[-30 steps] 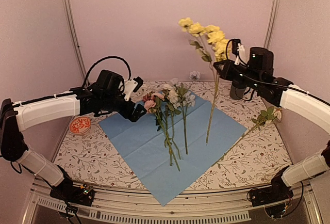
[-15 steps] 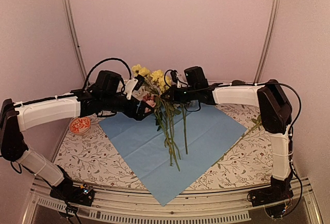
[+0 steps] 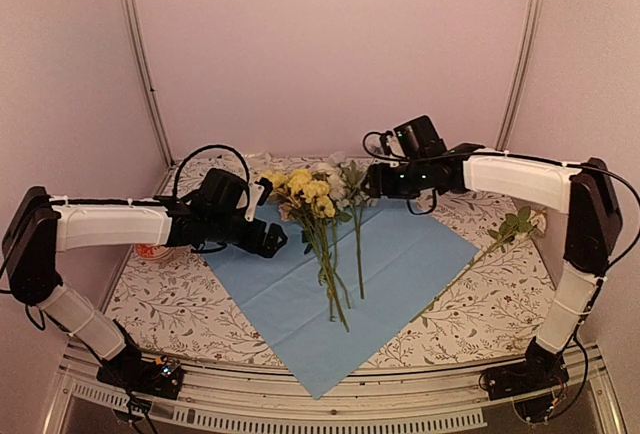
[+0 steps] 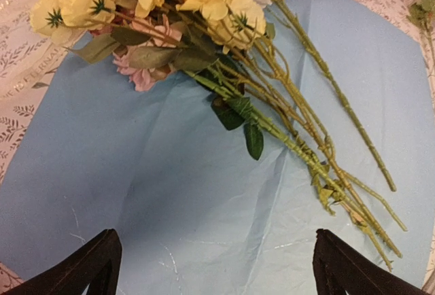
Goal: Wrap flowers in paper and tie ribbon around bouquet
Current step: Pick up the fake flower from the center of the board.
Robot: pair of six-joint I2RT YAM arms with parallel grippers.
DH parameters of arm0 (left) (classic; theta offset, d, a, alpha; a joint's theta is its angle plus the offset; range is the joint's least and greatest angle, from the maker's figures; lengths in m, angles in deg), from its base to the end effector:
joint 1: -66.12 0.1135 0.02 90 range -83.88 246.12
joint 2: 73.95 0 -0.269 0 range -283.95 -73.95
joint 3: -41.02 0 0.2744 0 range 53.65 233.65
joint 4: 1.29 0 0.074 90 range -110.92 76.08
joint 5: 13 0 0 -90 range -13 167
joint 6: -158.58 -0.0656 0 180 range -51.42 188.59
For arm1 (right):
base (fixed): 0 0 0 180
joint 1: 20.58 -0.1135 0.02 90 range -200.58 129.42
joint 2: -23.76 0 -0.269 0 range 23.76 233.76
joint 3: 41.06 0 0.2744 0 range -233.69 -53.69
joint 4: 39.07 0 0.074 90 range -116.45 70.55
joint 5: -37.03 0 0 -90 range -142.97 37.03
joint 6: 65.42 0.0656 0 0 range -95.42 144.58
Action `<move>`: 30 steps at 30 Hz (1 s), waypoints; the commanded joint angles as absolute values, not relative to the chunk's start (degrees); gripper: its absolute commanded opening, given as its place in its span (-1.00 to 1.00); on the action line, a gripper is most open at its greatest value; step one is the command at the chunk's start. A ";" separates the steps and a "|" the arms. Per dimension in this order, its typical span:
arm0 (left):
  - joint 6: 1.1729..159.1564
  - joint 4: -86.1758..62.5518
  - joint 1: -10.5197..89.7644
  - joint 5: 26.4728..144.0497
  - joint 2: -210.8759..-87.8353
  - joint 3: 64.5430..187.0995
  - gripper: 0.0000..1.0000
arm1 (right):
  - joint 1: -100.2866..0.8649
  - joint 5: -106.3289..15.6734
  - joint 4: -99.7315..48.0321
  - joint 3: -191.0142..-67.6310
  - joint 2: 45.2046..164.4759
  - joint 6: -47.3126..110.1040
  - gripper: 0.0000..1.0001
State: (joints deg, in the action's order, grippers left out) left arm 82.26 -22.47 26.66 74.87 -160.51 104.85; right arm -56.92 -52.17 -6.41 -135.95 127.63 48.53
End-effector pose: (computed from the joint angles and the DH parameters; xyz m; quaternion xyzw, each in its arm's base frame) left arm 0.2776 -0.2253 0.1792 0.1981 0.8985 -0.1598 0.3577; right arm 0.3699 0.2732 0.2391 -0.1013 0.9066 0.2112 0.3510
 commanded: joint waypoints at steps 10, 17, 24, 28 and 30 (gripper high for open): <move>83.80 -18.21 25.17 72.04 -162.83 101.42 0.98 | -27.20 -72.53 -9.73 -96.73 100.87 70.25 0.98; 83.95 -18.13 25.08 71.90 -162.44 100.48 0.98 | -22.71 -68.96 -11.98 -100.77 111.45 70.32 0.99; 82.68 -18.46 25.09 70.82 -161.06 99.44 0.98 | -20.28 -68.39 -12.73 -104.38 120.98 69.88 0.54; 82.56 -18.54 25.13 70.79 -161.17 99.51 0.98 | -19.54 -68.14 -12.93 -103.38 120.70 70.18 0.04; 82.39 -18.40 25.12 70.83 -161.22 99.57 0.98 | -19.53 -69.50 -12.95 -102.47 119.30 70.13 -0.28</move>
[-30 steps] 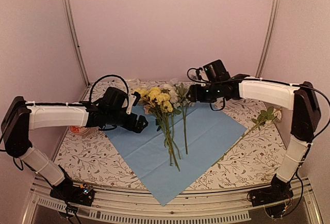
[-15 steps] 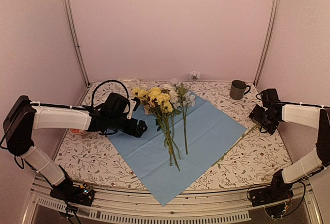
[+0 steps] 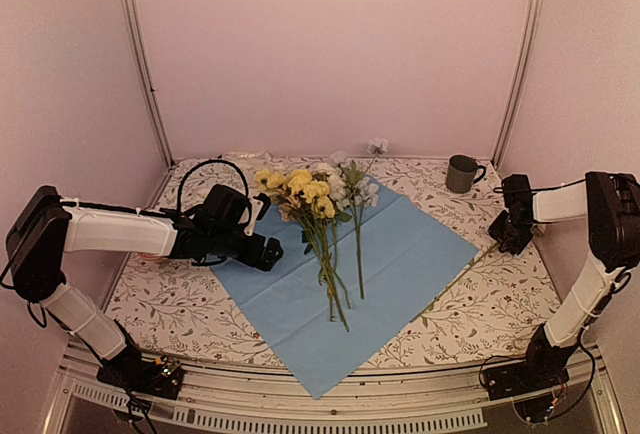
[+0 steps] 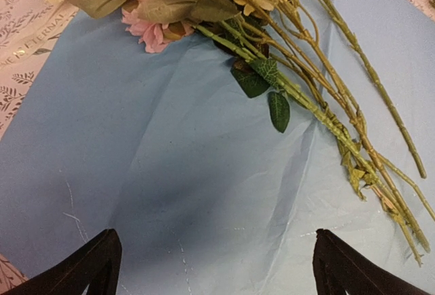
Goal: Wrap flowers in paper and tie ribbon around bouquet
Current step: Pick up the fake flower from the center of the board, then place the fake flower on the flattened wrapping paper.
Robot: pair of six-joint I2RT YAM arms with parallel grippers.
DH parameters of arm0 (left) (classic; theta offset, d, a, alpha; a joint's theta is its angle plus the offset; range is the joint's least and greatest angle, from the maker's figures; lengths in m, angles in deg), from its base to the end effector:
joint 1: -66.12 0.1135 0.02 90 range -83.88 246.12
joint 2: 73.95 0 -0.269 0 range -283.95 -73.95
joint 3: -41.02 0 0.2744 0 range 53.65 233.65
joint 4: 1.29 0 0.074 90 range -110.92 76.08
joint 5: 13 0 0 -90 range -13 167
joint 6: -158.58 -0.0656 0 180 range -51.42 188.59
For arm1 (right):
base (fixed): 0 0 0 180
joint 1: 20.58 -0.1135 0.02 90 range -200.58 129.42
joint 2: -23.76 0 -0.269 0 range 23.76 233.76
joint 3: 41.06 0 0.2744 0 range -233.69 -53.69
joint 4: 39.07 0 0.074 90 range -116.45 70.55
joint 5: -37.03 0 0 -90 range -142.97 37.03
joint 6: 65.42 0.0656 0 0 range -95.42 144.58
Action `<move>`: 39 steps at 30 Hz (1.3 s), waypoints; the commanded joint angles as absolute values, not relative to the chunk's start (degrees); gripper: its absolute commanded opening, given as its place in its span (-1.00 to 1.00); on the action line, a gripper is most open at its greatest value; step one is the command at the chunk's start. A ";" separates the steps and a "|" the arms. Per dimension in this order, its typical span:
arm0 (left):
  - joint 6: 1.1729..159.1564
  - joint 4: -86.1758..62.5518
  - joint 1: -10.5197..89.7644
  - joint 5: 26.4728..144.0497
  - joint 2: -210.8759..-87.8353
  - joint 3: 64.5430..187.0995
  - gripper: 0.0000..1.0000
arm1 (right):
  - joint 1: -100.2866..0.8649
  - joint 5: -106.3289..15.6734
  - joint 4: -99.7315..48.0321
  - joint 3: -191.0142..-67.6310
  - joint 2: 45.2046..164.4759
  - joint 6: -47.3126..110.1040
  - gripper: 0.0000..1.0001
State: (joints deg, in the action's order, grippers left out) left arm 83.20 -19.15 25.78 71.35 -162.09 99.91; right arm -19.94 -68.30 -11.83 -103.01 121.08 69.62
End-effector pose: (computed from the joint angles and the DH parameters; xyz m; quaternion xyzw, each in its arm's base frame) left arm 0.2675 -0.2187 0.1462 0.1893 0.9103 -0.1278 0.3451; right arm 0.3410 -0.0212 0.0996 0.4029 0.8751 -0.0313 0.2662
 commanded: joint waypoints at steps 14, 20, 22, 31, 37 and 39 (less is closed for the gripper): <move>82.05 -17.94 25.15 71.04 -161.48 99.54 0.98 | -20.37 -61.81 -17.04 -104.43 95.96 50.01 -1.00; 82.72 -17.87 25.13 68.68 -160.81 99.41 0.98 | -36.16 -41.95 -25.71 -108.09 92.88 46.55 -1.00; 83.89 -17.49 25.16 67.95 -159.58 98.94 0.98 | -44.57 -37.47 -27.42 -112.05 98.16 46.23 -1.00; 86.32 -18.76 27.66 63.36 -151.02 96.86 0.98 | -55.75 -32.97 -25.93 -139.31 130.73 54.98 -1.00; 85.73 -19.43 30.19 64.26 -148.74 96.34 0.98 | -56.33 -34.80 -26.21 -148.30 144.78 60.12 -1.00; 85.59 -19.38 30.52 64.47 -149.02 96.19 0.98 | -56.52 -36.51 -27.84 -149.39 147.30 61.15 -1.00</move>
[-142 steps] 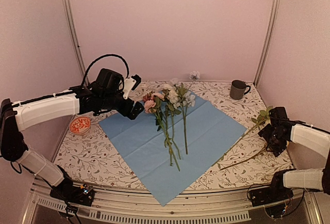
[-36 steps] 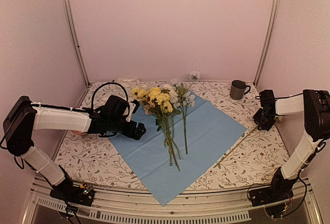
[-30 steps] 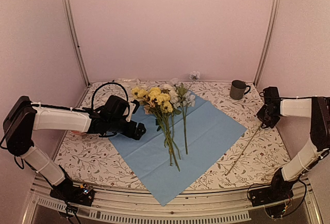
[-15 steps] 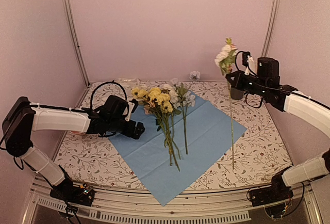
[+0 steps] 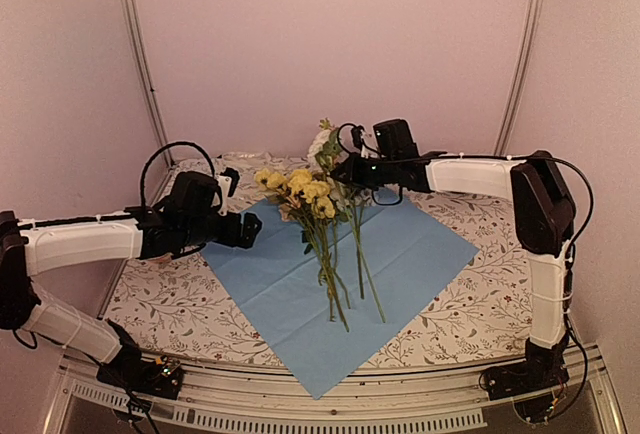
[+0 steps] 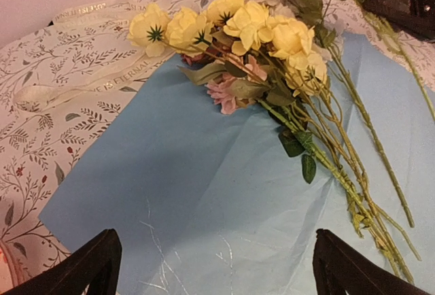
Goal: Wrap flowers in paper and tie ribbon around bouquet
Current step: Place the fake flower on the flattened wrapping paper, then move the flattened wrapping paper to the center of the board.
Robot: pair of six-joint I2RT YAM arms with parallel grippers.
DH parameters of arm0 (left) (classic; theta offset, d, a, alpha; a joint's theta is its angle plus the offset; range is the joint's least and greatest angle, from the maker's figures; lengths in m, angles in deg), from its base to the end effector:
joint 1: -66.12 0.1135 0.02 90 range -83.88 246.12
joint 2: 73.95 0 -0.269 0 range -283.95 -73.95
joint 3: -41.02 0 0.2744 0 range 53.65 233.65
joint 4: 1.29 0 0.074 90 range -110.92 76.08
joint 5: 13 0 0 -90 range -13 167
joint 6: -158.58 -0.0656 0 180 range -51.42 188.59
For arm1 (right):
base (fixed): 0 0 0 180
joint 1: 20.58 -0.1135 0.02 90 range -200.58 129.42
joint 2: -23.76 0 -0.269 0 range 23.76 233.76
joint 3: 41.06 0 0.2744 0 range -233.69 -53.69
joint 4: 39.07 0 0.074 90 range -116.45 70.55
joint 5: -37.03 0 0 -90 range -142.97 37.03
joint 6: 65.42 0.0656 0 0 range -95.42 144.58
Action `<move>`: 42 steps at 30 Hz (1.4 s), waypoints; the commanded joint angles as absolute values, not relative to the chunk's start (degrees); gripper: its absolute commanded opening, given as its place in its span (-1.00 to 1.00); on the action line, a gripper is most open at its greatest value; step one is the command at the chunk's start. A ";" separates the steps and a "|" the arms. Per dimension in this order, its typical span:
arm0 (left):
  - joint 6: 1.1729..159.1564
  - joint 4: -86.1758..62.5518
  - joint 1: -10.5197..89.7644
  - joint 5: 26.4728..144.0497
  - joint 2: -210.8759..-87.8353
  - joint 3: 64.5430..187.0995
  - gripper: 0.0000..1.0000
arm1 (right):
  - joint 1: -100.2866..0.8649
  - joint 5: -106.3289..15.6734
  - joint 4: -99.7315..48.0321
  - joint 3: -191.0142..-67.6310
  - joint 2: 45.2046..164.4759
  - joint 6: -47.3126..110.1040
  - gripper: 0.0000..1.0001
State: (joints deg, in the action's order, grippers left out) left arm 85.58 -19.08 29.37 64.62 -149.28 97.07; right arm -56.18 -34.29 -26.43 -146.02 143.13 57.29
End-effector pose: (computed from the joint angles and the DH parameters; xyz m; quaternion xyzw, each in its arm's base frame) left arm 0.2657 -0.1808 0.1999 0.1053 0.8850 -0.1142 0.4388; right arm 0.4260 0.3308 0.2177 -0.1059 0.8392 0.4038 0.3486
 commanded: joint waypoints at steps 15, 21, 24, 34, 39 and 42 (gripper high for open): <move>86.27 -18.42 30.61 65.21 -149.67 95.30 0.98 | -56.01 -36.14 -26.32 -157.66 153.46 67.59 0.14; 88.11 -18.84 30.04 64.52 -146.99 94.58 0.98 | -56.01 -40.25 -23.09 -156.27 145.37 61.52 0.46; 88.62 -18.50 28.48 64.16 -145.19 94.12 0.98 | -56.13 -39.96 -17.55 -154.42 139.79 56.60 0.49; 93.62 -26.80 21.17 66.50 -145.92 93.33 0.95 | -56.16 -51.91 7.68 -132.20 124.74 46.30 0.65; 97.25 -28.66 21.18 67.56 -146.41 89.86 0.97 | -53.26 -60.42 12.03 -122.18 123.54 46.09 0.79; 98.07 -28.05 21.14 67.27 -147.78 88.13 0.98 | -49.83 -57.95 7.33 -116.64 123.05 45.23 0.79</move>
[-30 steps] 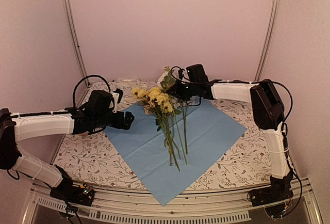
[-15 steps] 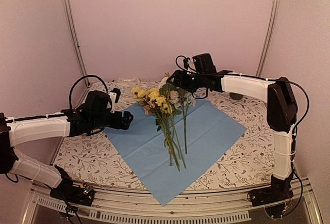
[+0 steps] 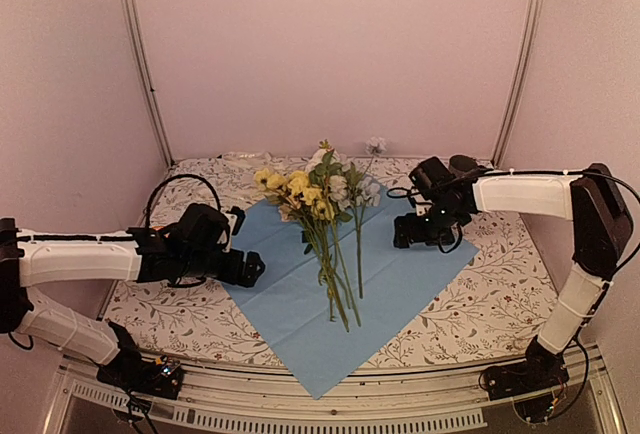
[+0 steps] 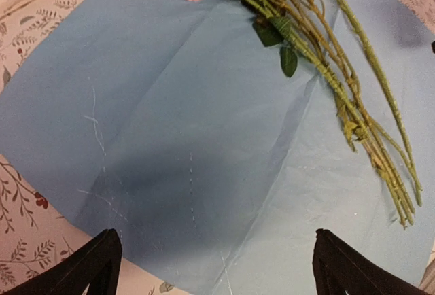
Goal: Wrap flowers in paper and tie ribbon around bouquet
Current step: Move the flattened wrapping paper to the center of the board, then pick up the bottom corner of the flattened wrapping paper from the center of the board.
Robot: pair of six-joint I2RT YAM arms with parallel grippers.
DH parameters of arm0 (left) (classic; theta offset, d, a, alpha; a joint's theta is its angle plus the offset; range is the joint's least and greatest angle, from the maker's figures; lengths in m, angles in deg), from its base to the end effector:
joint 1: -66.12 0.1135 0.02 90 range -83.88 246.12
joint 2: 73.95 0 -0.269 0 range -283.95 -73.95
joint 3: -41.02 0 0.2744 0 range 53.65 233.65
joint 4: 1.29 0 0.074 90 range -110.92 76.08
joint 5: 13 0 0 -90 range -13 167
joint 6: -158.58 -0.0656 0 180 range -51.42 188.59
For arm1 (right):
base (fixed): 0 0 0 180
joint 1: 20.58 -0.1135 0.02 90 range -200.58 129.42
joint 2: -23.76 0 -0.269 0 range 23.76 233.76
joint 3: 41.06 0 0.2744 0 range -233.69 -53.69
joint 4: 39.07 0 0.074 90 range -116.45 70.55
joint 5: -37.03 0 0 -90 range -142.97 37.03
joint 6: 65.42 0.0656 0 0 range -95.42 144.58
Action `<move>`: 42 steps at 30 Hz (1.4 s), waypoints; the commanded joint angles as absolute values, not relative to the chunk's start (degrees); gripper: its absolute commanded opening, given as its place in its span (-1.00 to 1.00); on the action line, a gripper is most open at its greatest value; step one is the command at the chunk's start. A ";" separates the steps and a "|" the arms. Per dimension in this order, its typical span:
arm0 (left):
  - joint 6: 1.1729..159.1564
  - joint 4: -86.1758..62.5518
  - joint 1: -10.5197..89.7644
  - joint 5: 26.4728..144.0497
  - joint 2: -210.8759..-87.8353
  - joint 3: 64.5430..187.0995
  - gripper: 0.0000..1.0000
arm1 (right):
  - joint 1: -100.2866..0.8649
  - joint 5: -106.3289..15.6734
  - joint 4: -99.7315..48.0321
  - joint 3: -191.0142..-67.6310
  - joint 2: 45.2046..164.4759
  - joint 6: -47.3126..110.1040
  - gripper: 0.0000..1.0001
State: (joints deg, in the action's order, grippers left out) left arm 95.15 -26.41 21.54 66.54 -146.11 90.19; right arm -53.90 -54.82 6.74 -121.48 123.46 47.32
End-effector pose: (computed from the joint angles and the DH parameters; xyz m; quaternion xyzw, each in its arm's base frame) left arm 0.2097 -0.1899 0.1593 0.1134 0.9237 -0.1379 0.3391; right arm 0.3213 0.2087 0.1615 -0.0865 0.9725 0.0874 0.1978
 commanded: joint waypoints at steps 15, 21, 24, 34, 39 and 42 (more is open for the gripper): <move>96.82 -21.06 21.20 67.93 -159.75 86.92 0.98 | -43.27 -59.85 0.24 -103.53 124.32 46.99 0.79; 93.69 -20.02 20.95 67.74 -166.03 90.99 0.98 | -42.09 -59.05 -0.74 -99.68 120.65 47.82 0.78; 93.75 -20.87 20.66 67.73 -164.89 91.61 0.98 | -42.08 -59.36 -0.01 -99.47 119.49 47.86 0.78; 85.37 -23.59 9.91 60.61 -145.14 91.11 0.95 | -45.67 -55.65 9.72 -110.90 109.02 43.93 0.74; 76.76 -24.66 -3.73 61.07 -141.73 91.98 0.90 | -58.03 -44.66 5.64 -111.71 102.01 42.51 0.62; 78.09 -26.54 -9.57 58.61 -141.34 92.88 0.97 | -67.61 -39.96 -0.18 -109.97 101.19 44.44 0.55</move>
State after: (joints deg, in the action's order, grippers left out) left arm 81.34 -23.13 -3.63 61.47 -141.80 91.48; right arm -57.80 -49.55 4.67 -111.45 102.43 43.85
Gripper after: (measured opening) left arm 0.972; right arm 0.787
